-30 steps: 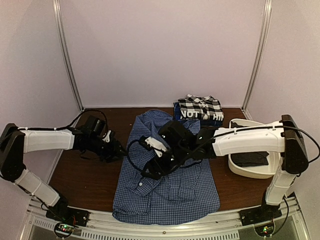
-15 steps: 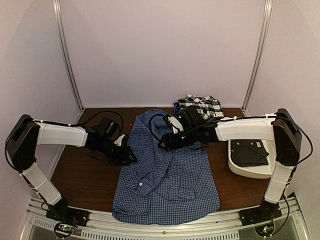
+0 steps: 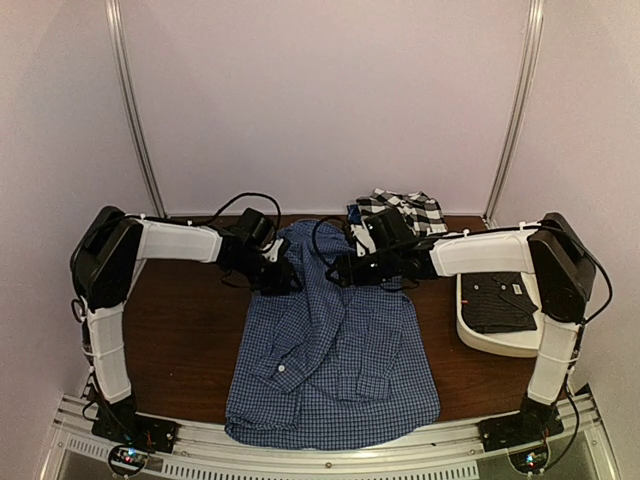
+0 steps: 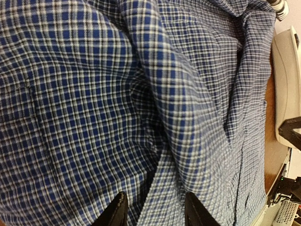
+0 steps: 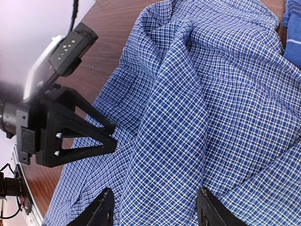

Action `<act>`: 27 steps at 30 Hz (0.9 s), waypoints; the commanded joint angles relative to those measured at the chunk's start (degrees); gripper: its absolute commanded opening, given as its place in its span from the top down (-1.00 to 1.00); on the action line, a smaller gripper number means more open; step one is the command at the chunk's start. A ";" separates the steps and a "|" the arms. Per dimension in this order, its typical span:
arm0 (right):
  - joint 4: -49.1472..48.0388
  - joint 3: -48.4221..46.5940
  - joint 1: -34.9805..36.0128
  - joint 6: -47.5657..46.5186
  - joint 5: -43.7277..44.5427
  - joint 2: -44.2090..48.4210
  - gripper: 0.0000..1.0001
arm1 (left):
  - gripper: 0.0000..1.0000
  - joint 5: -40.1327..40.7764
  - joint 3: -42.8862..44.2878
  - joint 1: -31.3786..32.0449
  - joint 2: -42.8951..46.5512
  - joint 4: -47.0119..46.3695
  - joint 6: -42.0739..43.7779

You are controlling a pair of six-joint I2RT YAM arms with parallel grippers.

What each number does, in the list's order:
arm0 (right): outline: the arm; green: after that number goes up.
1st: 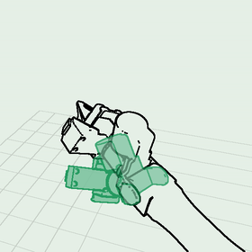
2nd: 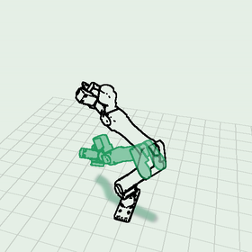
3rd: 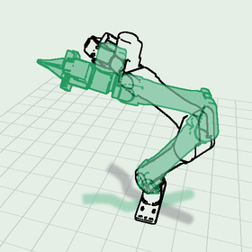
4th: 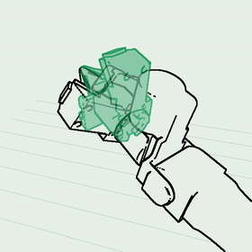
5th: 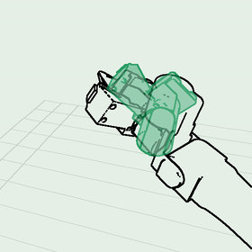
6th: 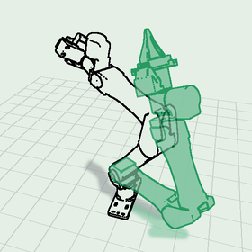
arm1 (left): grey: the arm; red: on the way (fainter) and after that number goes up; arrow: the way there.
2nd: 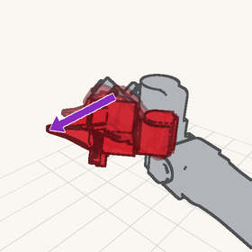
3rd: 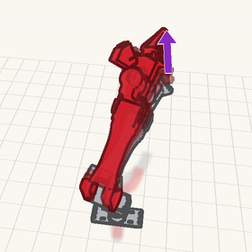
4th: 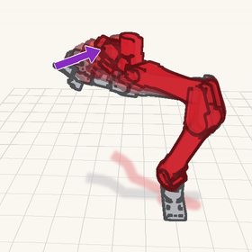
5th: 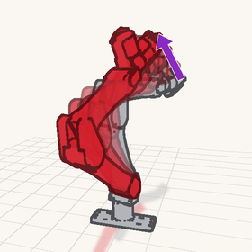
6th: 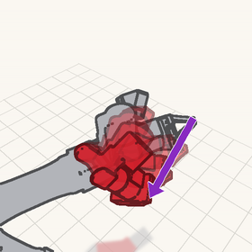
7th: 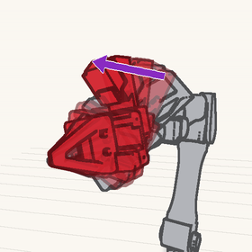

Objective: Fold and stack the long sleeve shirts
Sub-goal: Adjust the sleeve of the 1/3-folded shirt.

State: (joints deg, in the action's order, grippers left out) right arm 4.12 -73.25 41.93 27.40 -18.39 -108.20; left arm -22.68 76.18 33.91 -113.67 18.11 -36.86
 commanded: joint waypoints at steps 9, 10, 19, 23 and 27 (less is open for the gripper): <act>-3.94 3.79 -0.48 1.56 -2.14 -0.26 -0.17 | 0.21 -2.70 6.42 0.52 -6.96 0.12 2.87; -3.94 3.94 -0.57 1.60 -2.09 -0.33 -0.17 | 0.22 -2.86 6.43 0.62 -7.07 0.12 2.87; -3.95 4.33 -0.78 1.74 -2.29 -0.69 -0.16 | 0.54 -3.60 6.01 0.89 -6.89 0.13 2.85; -3.98 4.51 -0.83 1.86 -2.35 -0.78 -0.15 | 0.68 -4.10 5.54 0.98 -5.91 0.14 2.85; -4.02 4.86 -0.82 1.89 -2.31 -0.82 -0.15 | 0.74 -4.18 4.10 0.98 -4.54 0.13 2.68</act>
State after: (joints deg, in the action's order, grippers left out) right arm 1.34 -69.45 41.39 28.84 -20.60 -108.27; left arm -25.89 81.23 34.57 -120.07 18.79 -34.54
